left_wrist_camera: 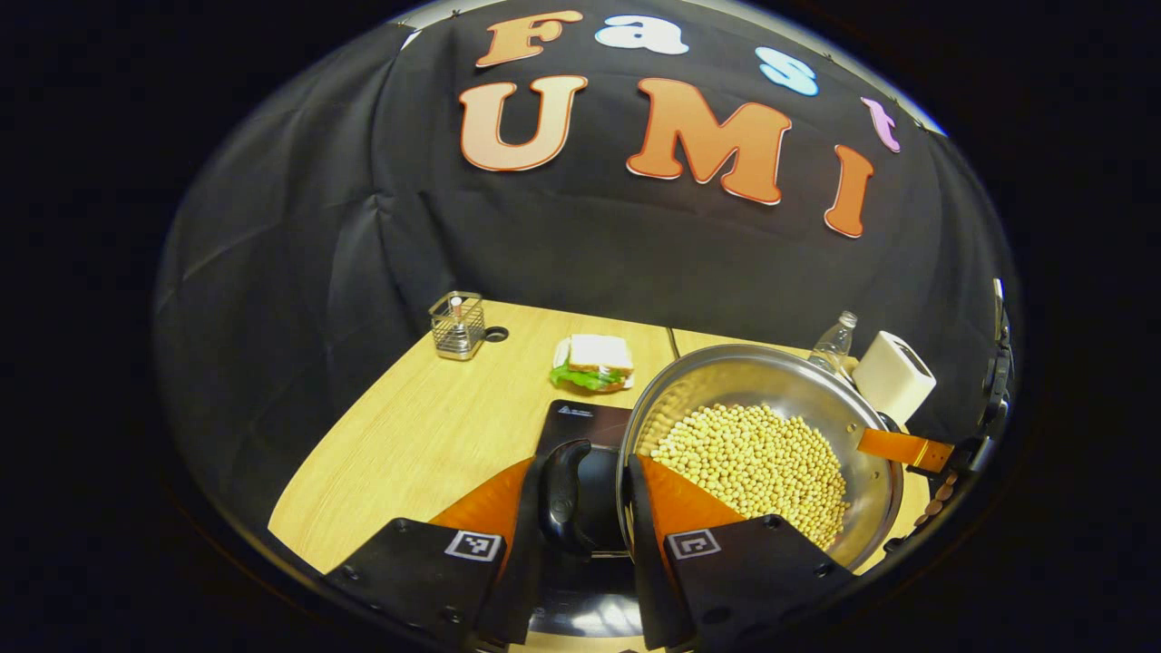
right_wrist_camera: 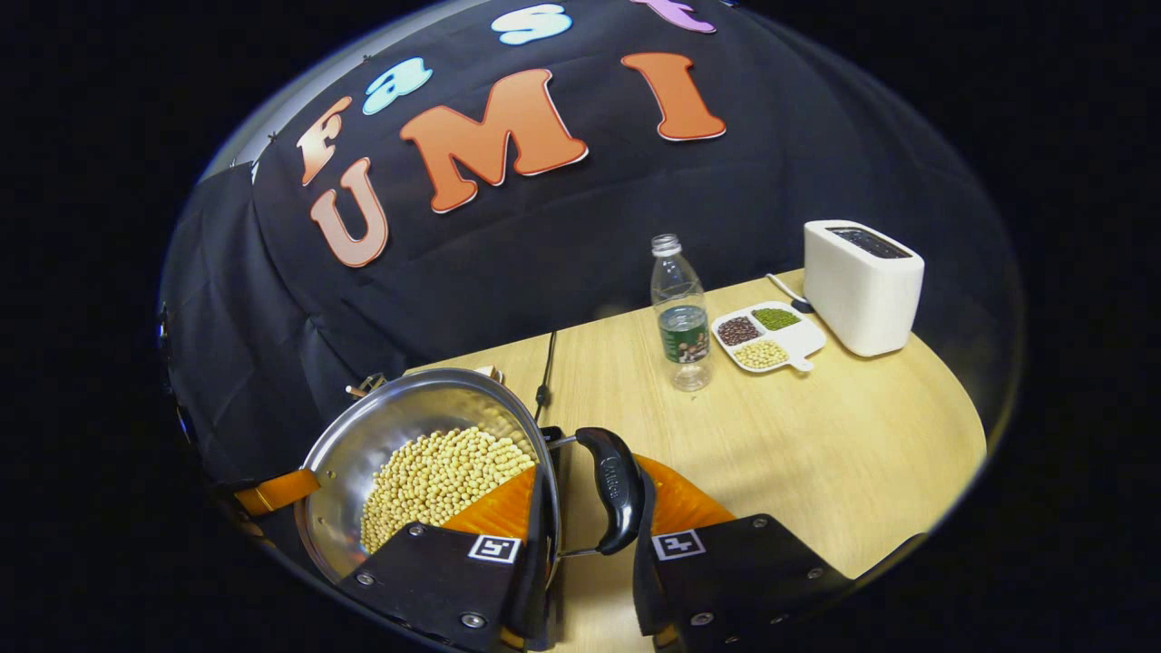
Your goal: First push the handle of the pot to place it horizontally, then grasp the pot with both hands and set it on the induction cooktop.
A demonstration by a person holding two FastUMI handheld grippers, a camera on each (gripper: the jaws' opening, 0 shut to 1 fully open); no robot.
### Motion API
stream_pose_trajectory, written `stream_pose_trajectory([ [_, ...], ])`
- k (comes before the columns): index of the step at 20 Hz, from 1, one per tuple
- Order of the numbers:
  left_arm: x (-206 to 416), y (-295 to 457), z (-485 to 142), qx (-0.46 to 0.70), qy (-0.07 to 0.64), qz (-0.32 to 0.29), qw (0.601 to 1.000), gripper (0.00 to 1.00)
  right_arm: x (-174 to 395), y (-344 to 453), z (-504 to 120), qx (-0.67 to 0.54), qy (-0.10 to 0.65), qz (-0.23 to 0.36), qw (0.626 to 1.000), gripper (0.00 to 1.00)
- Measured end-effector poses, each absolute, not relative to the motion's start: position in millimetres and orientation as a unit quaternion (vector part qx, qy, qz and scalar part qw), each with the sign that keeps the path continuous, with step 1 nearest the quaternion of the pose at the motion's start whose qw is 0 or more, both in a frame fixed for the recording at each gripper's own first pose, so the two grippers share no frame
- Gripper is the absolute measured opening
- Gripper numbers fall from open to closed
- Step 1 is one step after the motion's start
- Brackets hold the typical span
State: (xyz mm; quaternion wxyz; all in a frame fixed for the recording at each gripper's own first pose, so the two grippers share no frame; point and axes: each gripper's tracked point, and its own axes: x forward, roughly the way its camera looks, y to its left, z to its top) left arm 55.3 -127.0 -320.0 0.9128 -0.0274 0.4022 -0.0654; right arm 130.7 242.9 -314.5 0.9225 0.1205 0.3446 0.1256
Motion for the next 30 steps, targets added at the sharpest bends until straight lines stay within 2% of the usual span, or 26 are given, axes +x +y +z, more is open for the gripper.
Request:
stream_pose_trajectory([
  [2, 59, -110, -326, -0.028, 0.407, -0.058, 0.911, 0.55, 130, 260, -322, 0.119, 0.351, 0.132, 0.919, 0.39],
  [5, 64, -97, -339, -0.023, 0.413, -0.052, 0.909, 0.52, 131, 275, -336, 0.118, 0.361, 0.138, 0.915, 0.39],
  [6, 64, -94, -342, -0.023, 0.415, -0.052, 0.908, 0.55, 132, 280, -340, 0.116, 0.365, 0.139, 0.913, 0.39],
  [8, 67, -93, -349, -0.024, 0.420, -0.054, 0.905, 0.55, 132, 284, -347, 0.114, 0.370, 0.136, 0.912, 0.39],
  [9, 68, -90, -355, -0.027, 0.423, -0.054, 0.904, 0.50, 132, 287, -350, 0.114, 0.370, 0.135, 0.912, 0.39],
  [11, 69, -86, -368, -0.030, 0.433, -0.055, 0.899, 0.50, 131, 289, -358, 0.111, 0.377, 0.133, 0.910, 0.39],
  [12, 68, -85, -373, -0.031, 0.436, -0.056, 0.898, 0.55, 131, 290, -362, 0.110, 0.381, 0.132, 0.908, 0.39],
  [13, 68, -84, -375, -0.032, 0.438, -0.056, 0.897, 0.51, 130, 291, -364, 0.110, 0.384, 0.132, 0.907, 0.39],
  [14, 68, -83, -377, -0.032, 0.439, -0.057, 0.896, 0.55, 130, 293, -367, 0.110, 0.385, 0.132, 0.907, 0.39],
  [18, 68, -81, -385, -0.031, 0.444, -0.063, 0.893, 0.51, 128, 294, -371, 0.105, 0.390, 0.130, 0.906, 0.39],
  [22, 69, -81, -393, -0.034, 0.450, -0.066, 0.890, 0.53, 125, 294, -377, 0.104, 0.397, 0.124, 0.903, 0.39],
  [25, 70, -81, -394, -0.040, 0.448, -0.070, 0.890, 0.55, 125, 293, -374, 0.098, 0.389, 0.122, 0.908, 0.41],
  [28, 69, -80, -397, -0.043, 0.451, -0.067, 0.889, 0.57, 125, 293, -373, 0.095, 0.388, 0.125, 0.908, 0.47],
  [29, 67, -79, -398, -0.040, 0.453, -0.065, 0.888, 0.58, 124, 292, -372, 0.098, 0.388, 0.127, 0.908, 0.51],
  [30, 70, -82, -392, -0.043, 0.446, -0.067, 0.892, 0.64, 123, 293, -369, 0.102, 0.391, 0.129, 0.906, 0.54],
])
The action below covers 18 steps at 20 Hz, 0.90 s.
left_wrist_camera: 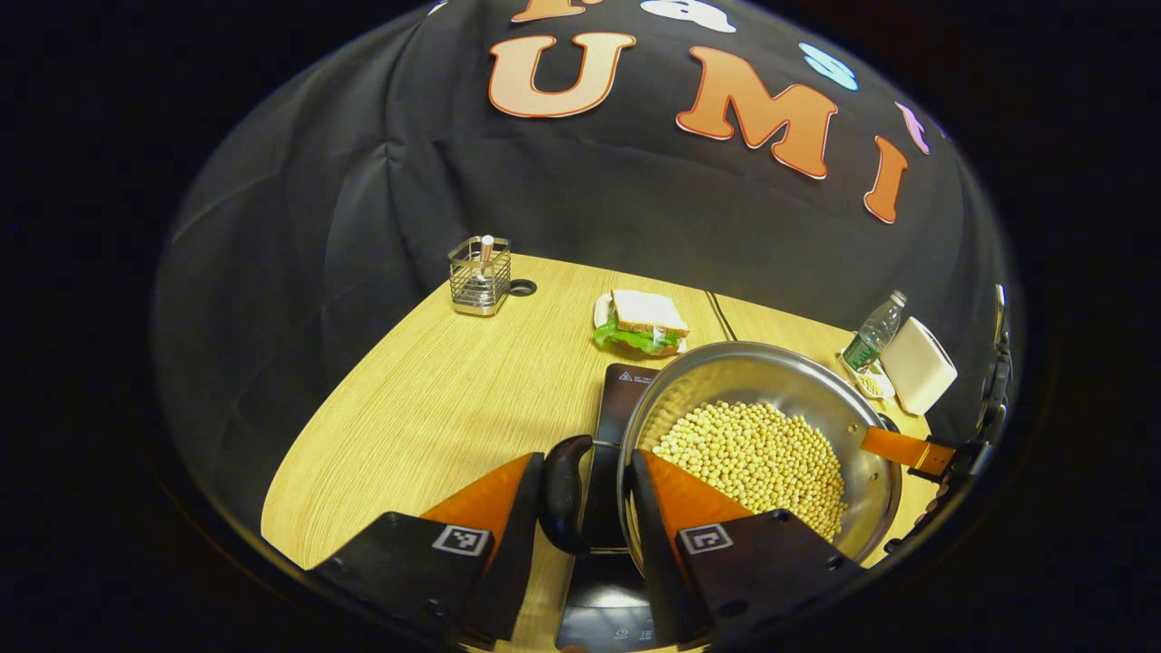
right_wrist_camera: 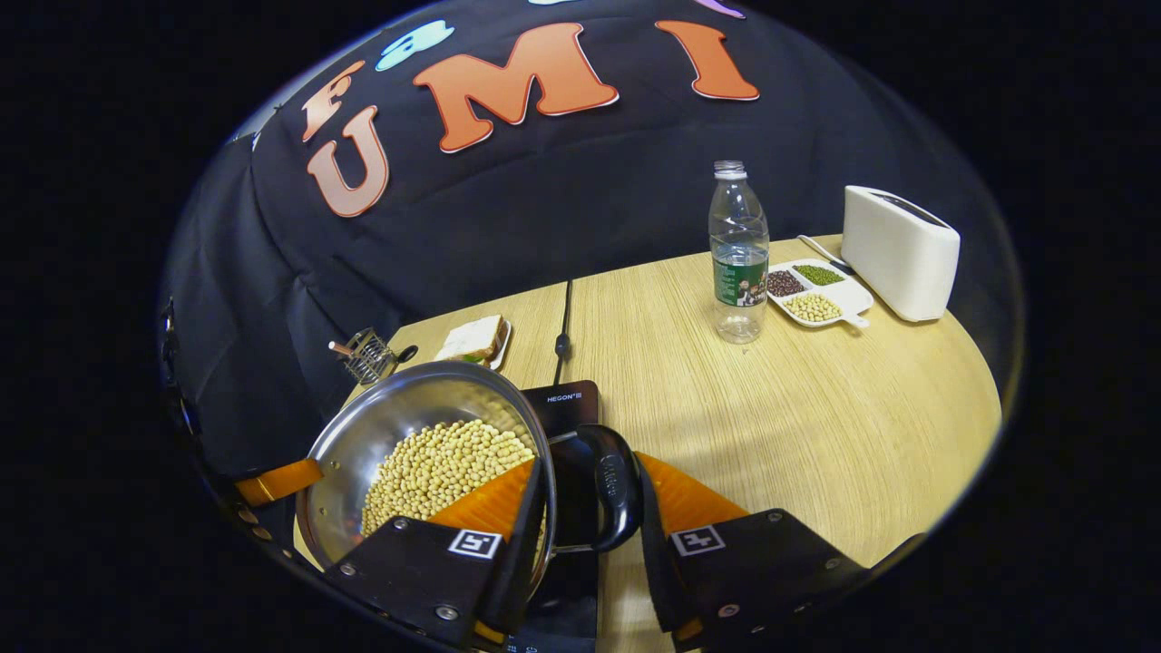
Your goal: First push the handle of the pot to place it horizontally, then grasp the pot with both hands and set it on the induction cooktop.
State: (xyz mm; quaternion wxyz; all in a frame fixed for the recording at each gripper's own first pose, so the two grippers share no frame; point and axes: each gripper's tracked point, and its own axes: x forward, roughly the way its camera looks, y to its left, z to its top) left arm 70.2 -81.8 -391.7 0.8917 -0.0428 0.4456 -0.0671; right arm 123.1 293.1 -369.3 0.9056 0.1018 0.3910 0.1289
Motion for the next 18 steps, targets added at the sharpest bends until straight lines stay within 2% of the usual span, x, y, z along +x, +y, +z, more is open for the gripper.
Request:
stream_pose_trajectory([
  [2, 73, -89, -373, -0.037, 0.423, -0.079, 0.902, 0.68, 126, 289, -354, 0.106, 0.370, 0.128, 0.914, 0.59],
  [4, 75, -95, -353, -0.021, 0.400, -0.091, 0.912, 0.89, 125, 280, -332, 0.098, 0.348, 0.128, 0.924, 0.68],
  [5, 77, -99, -341, -0.014, 0.387, -0.093, 0.917, 1.00, 125, 276, -321, 0.093, 0.337, 0.129, 0.928, 0.77],
  [6, 77, -101, -329, -0.007, 0.373, -0.094, 0.923, 0.99, 124, 270, -309, 0.088, 0.327, 0.128, 0.932, 0.82],
  [7, 79, -105, -315, -0.003, 0.358, -0.096, 0.929, 0.99, 123, 264, -296, 0.087, 0.316, 0.128, 0.936, 0.91],
  [8, 79, -109, -301, -0.001, 0.343, -0.097, 0.934, 0.99, 122, 257, -285, 0.086, 0.305, 0.126, 0.940, 0.94],
  [9, 79, -113, -287, -0.004, 0.329, -0.097, 0.939, 0.99, 121, 251, -273, 0.086, 0.294, 0.125, 0.944, 0.87],
  [10, 78, -117, -272, -0.009, 0.316, -0.099, 0.944, 0.99, 119, 242, -261, 0.082, 0.283, 0.123, 0.948, 0.95],
  [18, 74, -134, -138, -0.028, 0.190, -0.103, 0.976, 1.00, 96, 172, -140, 0.024, 0.171, 0.117, 0.978, 0.95],
])
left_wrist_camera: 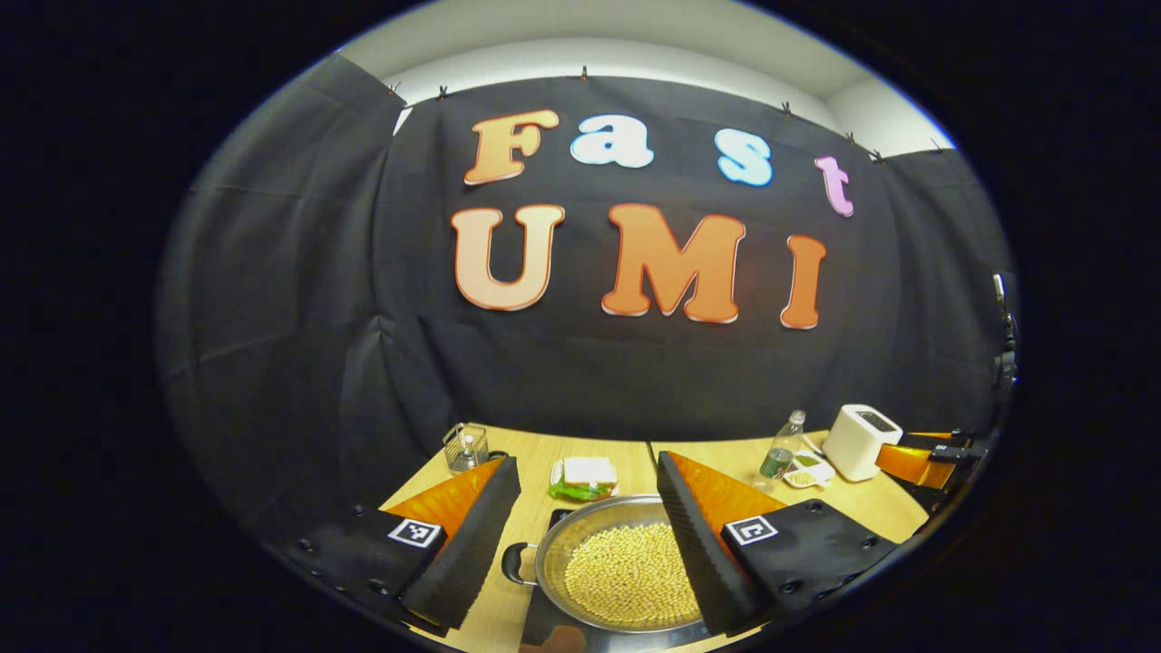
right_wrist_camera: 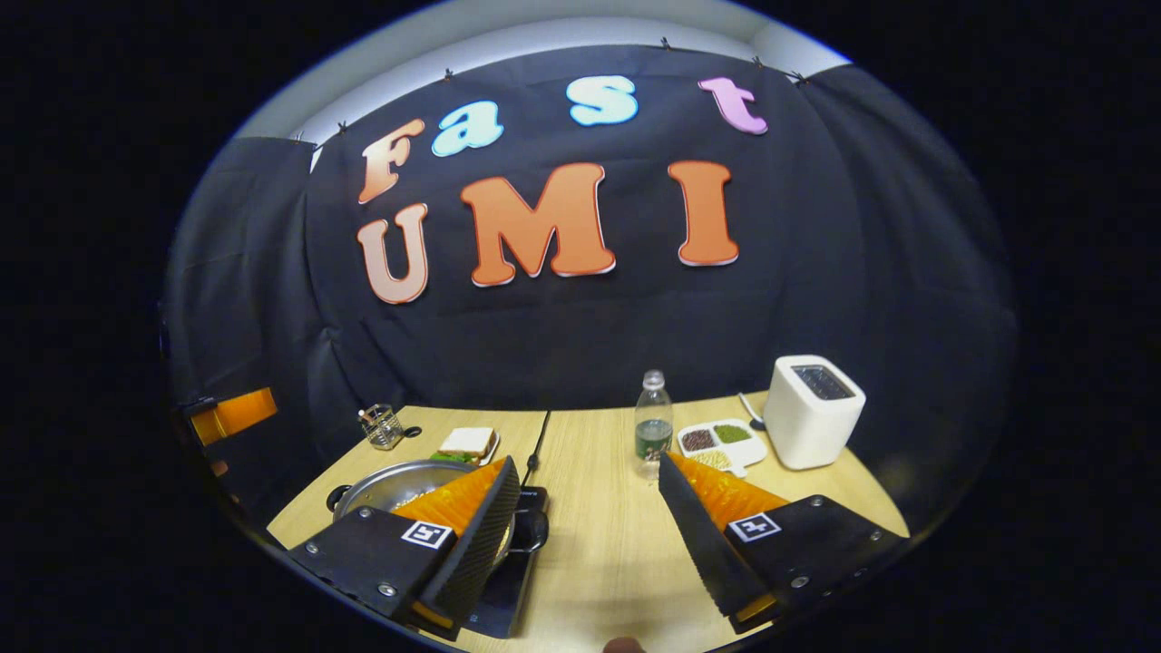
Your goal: First push the handle of the pot to place it horizontally, then grasp the pot with both hands and set it on the induction cooktop.
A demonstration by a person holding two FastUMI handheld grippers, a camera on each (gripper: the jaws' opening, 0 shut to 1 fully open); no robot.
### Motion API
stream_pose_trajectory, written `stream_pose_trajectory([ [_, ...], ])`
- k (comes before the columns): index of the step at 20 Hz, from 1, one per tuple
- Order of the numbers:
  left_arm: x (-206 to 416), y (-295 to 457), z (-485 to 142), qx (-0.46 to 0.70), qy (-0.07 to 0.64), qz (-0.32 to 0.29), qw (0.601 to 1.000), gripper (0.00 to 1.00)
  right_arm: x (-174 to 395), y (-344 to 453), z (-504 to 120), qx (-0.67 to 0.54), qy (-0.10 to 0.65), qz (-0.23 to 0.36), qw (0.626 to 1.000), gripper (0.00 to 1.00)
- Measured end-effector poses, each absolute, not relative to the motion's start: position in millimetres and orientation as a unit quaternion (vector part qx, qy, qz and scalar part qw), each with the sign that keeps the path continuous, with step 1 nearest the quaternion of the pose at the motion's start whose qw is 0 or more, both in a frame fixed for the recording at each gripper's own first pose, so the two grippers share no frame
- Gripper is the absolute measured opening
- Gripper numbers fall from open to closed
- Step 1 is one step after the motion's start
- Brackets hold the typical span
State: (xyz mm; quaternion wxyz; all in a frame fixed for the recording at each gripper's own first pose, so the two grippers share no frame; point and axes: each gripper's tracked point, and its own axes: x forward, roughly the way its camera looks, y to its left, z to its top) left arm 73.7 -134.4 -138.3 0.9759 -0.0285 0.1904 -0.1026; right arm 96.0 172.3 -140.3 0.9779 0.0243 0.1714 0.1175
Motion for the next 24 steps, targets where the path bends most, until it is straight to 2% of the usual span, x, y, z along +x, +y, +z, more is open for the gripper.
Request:
stream_pose_trajectory([
  [9, 26, -120, -5, -0.029, 0.071, -0.105, 0.992, 0.98, 49, 114, -30, 0.009, 0.072, 0.115, 0.991, 0.95],
  [10, 20, -119, 3, -0.031, 0.062, -0.102, 0.992, 0.96, 42, 109, -22, 0.006, 0.066, 0.114, 0.991, 1.00],
  [11, 13, -121, 11, -0.036, 0.053, -0.104, 0.993, 0.99, 38, 104, -15, 0.003, 0.060, 0.112, 0.992, 1.00],
  [12, 8, -121, 18, -0.041, 0.046, -0.107, 0.992, 0.96, 33, 99, -8, 0.001, 0.053, 0.108, 0.993, 0.95],
  [13, 3, -121, 23, -0.047, 0.042, -0.110, 0.992, 0.99, 29, 95, 0, 0.000, 0.045, 0.106, 0.993, 1.00],
  [14, 0, -122, 27, -0.051, 0.039, -0.112, 0.992, 0.99, 24, 91, 7, 0.000, 0.038, 0.104, 0.994, 0.95],
  [16, -7, -123, 30, -0.051, 0.038, -0.115, 0.991, 0.99, 14, 84, 15, 0.001, 0.027, 0.102, 0.994, 0.95],
  [17, -9, -124, 30, -0.049, 0.036, -0.116, 0.991, 0.99, 11, 82, 18, 0.002, 0.023, 0.102, 0.995, 1.00],
  [18, -9, -124, 32, -0.048, 0.034, -0.115, 0.992, 0.98, 9, 79, 18, 0.003, 0.022, 0.101, 0.995, 0.95],
  [19, -11, -125, 35, -0.048, 0.032, -0.114, 0.992, 0.97, 7, 77, 18, 0.002, 0.021, 0.101, 0.995, 0.95],
  [20, -13, -125, 35, -0.048, 0.032, -0.114, 0.992, 0.96, 5, 75, 18, 0.001, 0.021, 0.101, 0.995, 1.00],
  [21, -14, -125, 36, -0.048, 0.032, -0.113, 0.992, 0.96, 2, 73, 17, 0.001, 0.023, 0.100, 0.995, 0.95],
  [24, -18, -125, 37, -0.043, 0.034, -0.112, 0.992, 0.96, -2, 72, 13, 0.004, 0.029, 0.103, 0.994, 0.95],
])
